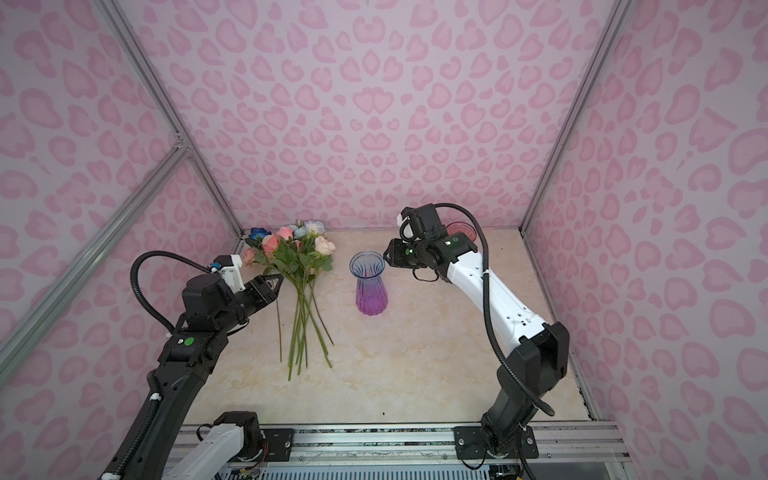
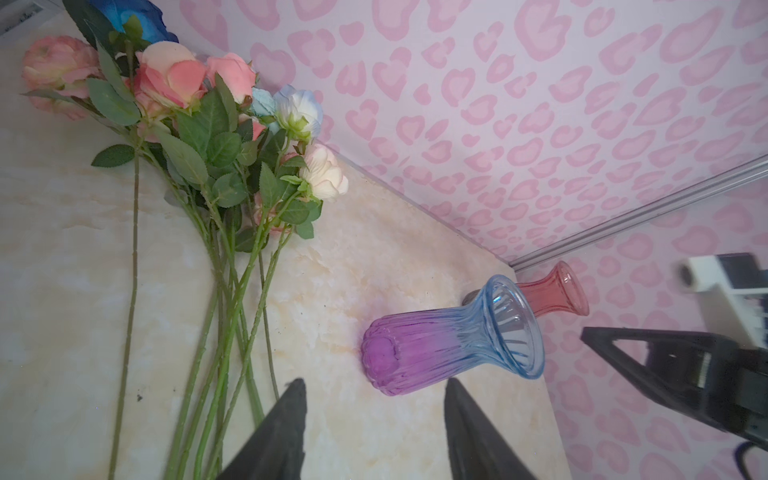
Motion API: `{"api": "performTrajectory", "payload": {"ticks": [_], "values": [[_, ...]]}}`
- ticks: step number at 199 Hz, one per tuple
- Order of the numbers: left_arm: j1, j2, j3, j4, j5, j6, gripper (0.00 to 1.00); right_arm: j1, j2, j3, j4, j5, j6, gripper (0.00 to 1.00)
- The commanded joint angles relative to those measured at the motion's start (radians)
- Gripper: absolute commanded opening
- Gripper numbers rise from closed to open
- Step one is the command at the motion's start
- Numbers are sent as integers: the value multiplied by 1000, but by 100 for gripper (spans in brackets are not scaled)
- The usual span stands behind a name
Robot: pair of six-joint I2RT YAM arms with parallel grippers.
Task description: Arrange the flowers into the vase
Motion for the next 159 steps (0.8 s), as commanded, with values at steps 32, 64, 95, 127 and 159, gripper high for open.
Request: {"api": "performTrajectory", "payload": {"ticks": [32,64,95,127,159], "values": [[-19,201,117,-54,-99,78,50,4,-287,-313,332,40,-66,33],[-45,436,236,-77,-208,143,46,10,-445,-567,561,21,-103,34],[-59,782,463,-213,-187,236,24,8,-480,-634,552,67,-123,30],[-76,1001,605,-255,-276,273,20,6,-483,-655,517,51,-133,26],[-82,1046,627,-218,-325,280,23,5,-521,-701,503,67,-136,27]]}}
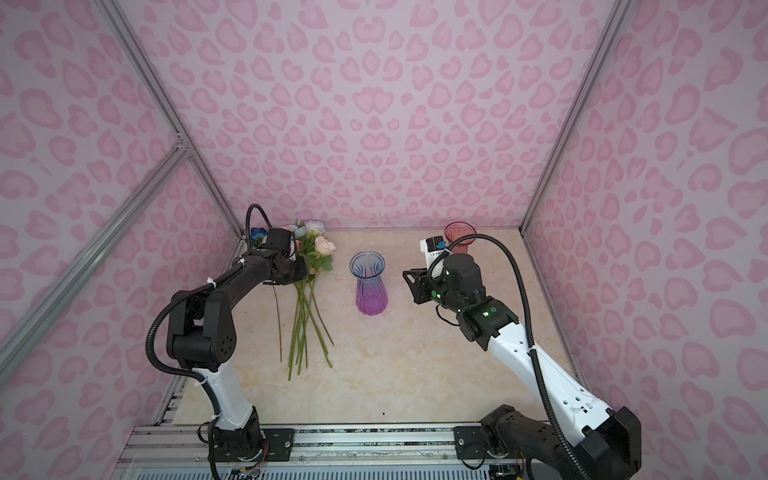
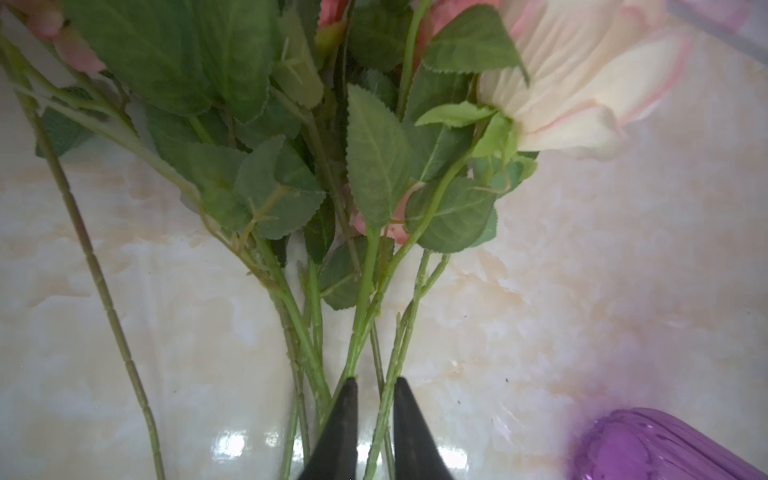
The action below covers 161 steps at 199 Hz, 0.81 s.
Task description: Arrange the flowers into the vase
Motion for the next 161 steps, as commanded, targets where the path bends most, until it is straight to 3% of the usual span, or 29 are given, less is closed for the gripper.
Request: {"api": "performTrajectory", "payload": {"ticks": [1,20,63,145,161], "values": [[-1,32,34,-5,-66,23,23,0,-22,-34,-3,15,-14,27],[-1,75,63,14,-42,26,27,-4,-36,-61,13,22,-4,27],[-3,136,91,42,-41,35,25,-8,-36,-56,-12,27,-9,27],[-2,162,109,54,-39,54,4,-13,-38,-71,-4,19,-4,27],[-3,144,110,46,-36,51,4,-13,-39,-71,-1,16,-4,27]]}}
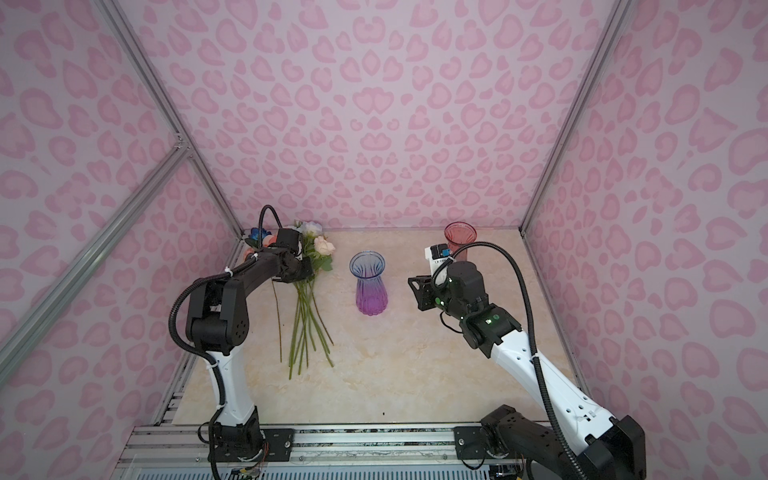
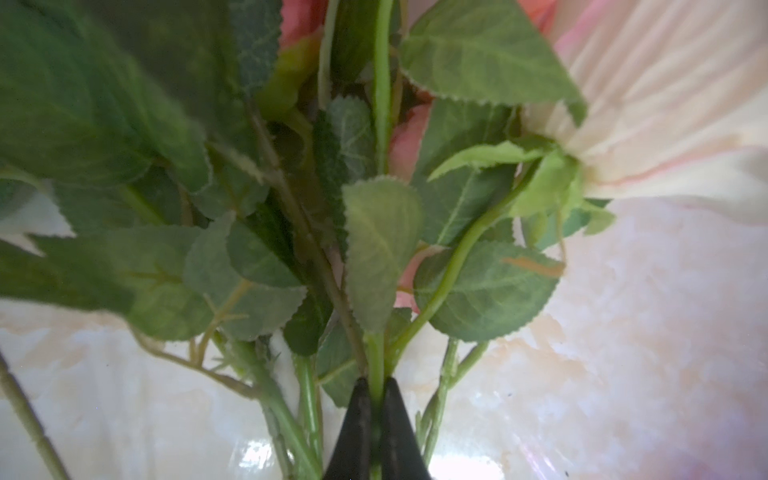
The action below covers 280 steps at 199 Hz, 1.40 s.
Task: Arrange the flowers into the vase
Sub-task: 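Grasp one white-blue rose stem with the left gripper, then lift the white-blue rose upright out of the bunch with the left gripper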
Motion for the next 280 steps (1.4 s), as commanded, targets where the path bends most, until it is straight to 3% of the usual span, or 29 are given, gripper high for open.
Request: {"api": "performTrajectory", "payload": {"ticks": [1,135,201,249,280], "values": [[0,-18,10,7,-2,4,4,0,-2,-6,5,-8,-5,27],[-26,-527,-264,58,108,-8,3,-14,-9,-24,57,-63,31,26],[-83,-898,-429,234,170,15,3,-18,-14,-96,212,-145,43,27],[-192,-1081,-543,385,138,88,3,-17,21,-179,426,10,18,32],[-222,-1137,-496,400,98,146,3,-18,82,-187,479,73,-26,32]]}}
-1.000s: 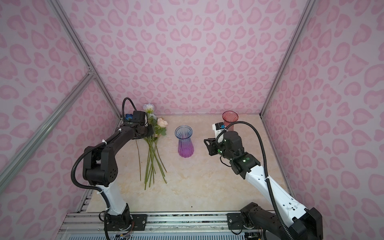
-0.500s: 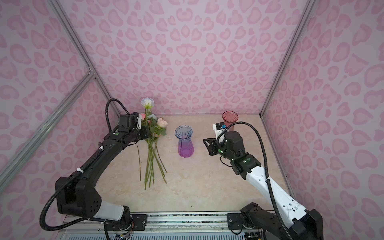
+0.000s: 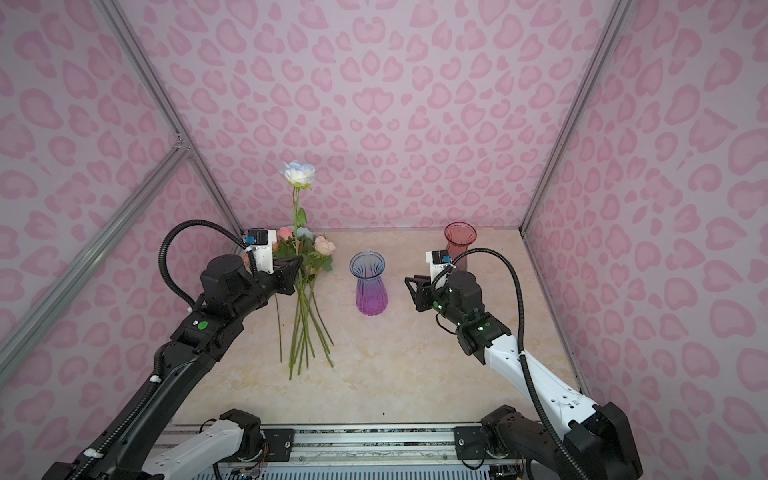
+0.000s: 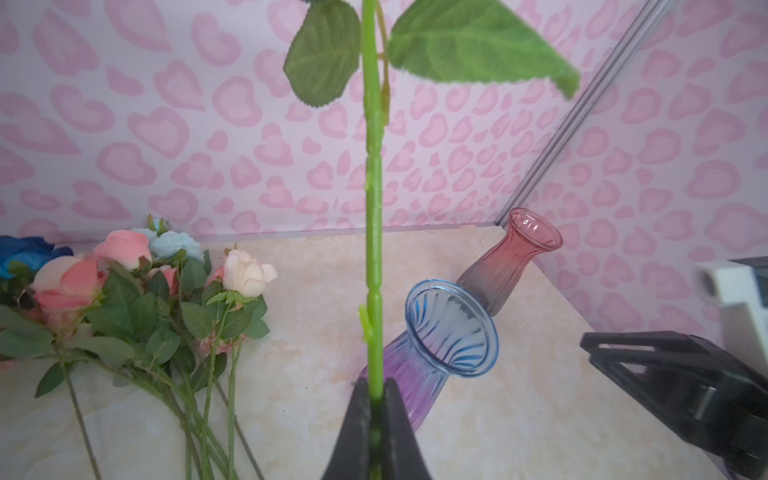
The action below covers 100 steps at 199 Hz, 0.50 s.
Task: Arrange the flowers into the vase
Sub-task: 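Lift the white-blue rose upright out of the bunch with the left gripper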
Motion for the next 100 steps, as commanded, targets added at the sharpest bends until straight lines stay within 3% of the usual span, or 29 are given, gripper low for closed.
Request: {"api": "performTrajectory", "payload": {"ticks": [1,43,100], "values": [[-7,-28,44,88,-44,63,3,1,36,-9,105,73,-44,32],[-9,-27,156,169,-33,25,3,-8,62,-95,203,138,-66,31],[-47,115,231,530,-17,-97,3,-19,63,-168,288,150,-37,29]]}}
